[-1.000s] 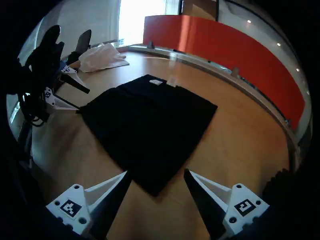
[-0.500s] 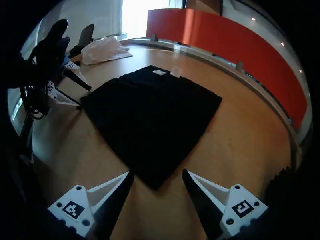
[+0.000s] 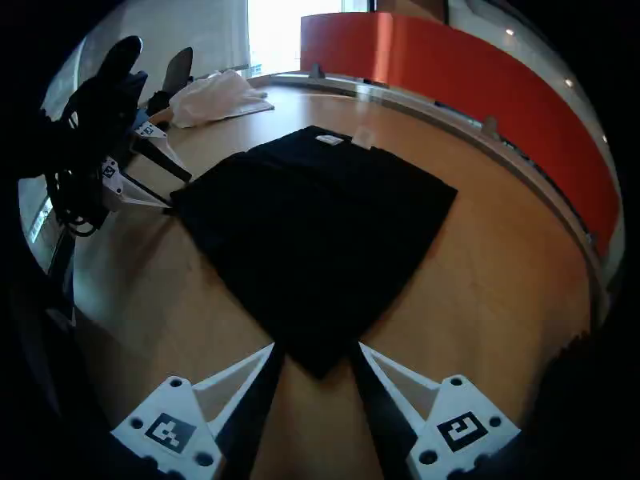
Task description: Fold towel
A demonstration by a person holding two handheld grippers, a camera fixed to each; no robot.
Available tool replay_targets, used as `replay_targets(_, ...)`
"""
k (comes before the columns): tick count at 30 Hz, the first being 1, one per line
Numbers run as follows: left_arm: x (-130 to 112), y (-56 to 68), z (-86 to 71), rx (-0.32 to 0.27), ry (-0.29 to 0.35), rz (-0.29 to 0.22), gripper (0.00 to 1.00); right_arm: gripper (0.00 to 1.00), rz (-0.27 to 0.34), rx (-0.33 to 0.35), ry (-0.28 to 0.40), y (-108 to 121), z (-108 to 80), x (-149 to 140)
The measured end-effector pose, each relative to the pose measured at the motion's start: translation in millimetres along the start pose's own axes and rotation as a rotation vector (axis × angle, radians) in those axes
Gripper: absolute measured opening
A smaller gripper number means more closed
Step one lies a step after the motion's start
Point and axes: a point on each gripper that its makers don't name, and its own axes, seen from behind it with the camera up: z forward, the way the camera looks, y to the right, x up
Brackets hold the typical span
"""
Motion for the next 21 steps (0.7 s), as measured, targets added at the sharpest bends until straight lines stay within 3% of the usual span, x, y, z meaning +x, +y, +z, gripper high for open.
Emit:
replay_targets(5, -0.4, -1.8, -0.4, 0.005, -0.013, -0.008, 0.7, 0.47, -0.004, 0.002, -0.006, 0.2, -1.1, -1.3)
replay_targets(11, -0.6, -3.1, -1.5, 0.014, -0.021, -0.011, 0.31, 0.28, -0.02, 0.007, -0.006, -4.0, -1.5, -0.9)
replay_targets(13, -0.4, -2.4, -1.5, 0.016, -0.024, -0.015, 0.23, 0.22, -0.02, 0.002, -0.006, -4.0, -1.6, -0.6)
replay_targets(21, 0.6, 2.4, -3.0, 0.019, -0.027, -0.031, 0.14, 0.2, -0.016, -0.016, -0.001, -3.0, -3.0, 2.4)
